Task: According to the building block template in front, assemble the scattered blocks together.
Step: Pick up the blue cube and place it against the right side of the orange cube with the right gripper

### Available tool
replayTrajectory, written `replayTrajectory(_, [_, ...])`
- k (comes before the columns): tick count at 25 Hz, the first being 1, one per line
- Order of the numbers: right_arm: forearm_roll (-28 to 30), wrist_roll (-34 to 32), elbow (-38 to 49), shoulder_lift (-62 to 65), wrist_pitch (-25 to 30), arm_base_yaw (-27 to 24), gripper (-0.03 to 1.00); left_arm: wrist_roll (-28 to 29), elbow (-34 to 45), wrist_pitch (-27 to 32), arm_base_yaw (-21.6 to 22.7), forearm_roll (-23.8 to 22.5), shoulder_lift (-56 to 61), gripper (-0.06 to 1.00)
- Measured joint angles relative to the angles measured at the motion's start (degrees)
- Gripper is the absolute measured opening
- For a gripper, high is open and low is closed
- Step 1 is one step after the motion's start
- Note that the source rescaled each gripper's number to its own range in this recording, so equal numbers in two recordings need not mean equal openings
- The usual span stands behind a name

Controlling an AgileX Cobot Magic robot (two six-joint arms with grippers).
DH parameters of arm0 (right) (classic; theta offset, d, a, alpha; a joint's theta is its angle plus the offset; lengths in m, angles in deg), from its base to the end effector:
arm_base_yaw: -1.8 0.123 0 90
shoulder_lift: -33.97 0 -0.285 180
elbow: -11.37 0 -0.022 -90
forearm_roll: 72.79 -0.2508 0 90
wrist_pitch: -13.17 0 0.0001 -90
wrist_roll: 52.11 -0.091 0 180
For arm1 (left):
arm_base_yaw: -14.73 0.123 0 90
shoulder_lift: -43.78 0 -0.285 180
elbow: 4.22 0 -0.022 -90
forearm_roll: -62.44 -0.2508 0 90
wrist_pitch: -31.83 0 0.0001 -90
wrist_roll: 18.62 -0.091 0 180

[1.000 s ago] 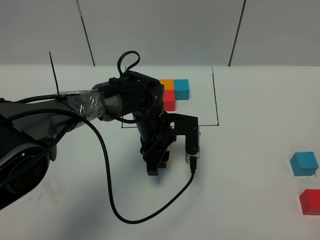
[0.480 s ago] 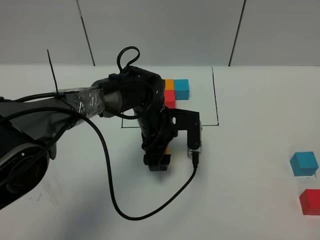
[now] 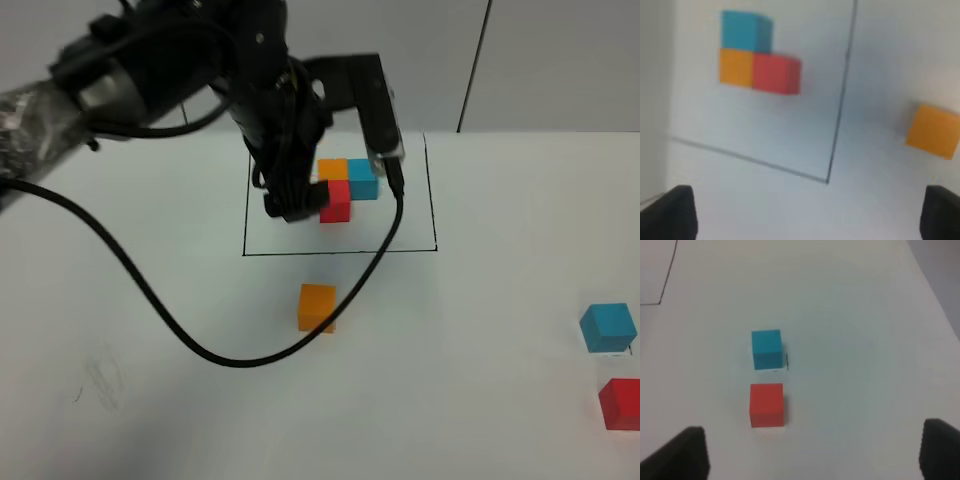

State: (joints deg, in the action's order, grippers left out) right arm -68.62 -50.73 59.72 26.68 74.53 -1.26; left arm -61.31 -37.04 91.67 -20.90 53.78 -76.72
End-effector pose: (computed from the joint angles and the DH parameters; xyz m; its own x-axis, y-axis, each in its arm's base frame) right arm -0.0075 -0.0054 0.2776 -0.4581 -0.0345 -0.8883 0.0832 0.9932 -0.0814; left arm 0.3671 -0.2485 0.3248 -0.0846 0.9537 -0.2885 0.8548 0.2182 0.4708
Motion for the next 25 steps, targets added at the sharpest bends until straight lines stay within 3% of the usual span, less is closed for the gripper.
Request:
replayTrajectory(5, [0.00,0.00,0.00,0.00,0.00,0.00,0.83,10.40,-0.09,8.49,0.51,-11.36,10.92,0.78])
replayTrajectory(8, [0.00,0.00,0.00,0.00,0.00,0.00,0.83,16.12,1.11,8.49,2.40,-13.43,17.66,0.69])
replayTrajectory(12, [0.00,0.00,0.00,0.00,0.00,0.00,0.83,20.54,4.67,8.55,4.60,-14.71,27.25,0.65])
replayTrajectory(16, [0.00,0.00,0.00,0.00,0.00,0.00,0.83,23.27,12.44,8.55,4.65,-17.80,38.07,0.65])
replayTrajectory(25, [0.00,-0.05,0.00,0.00,0.00,0.00,0.83,28.23,38.36,8.55,4.65,-24.97,69.57,0.65])
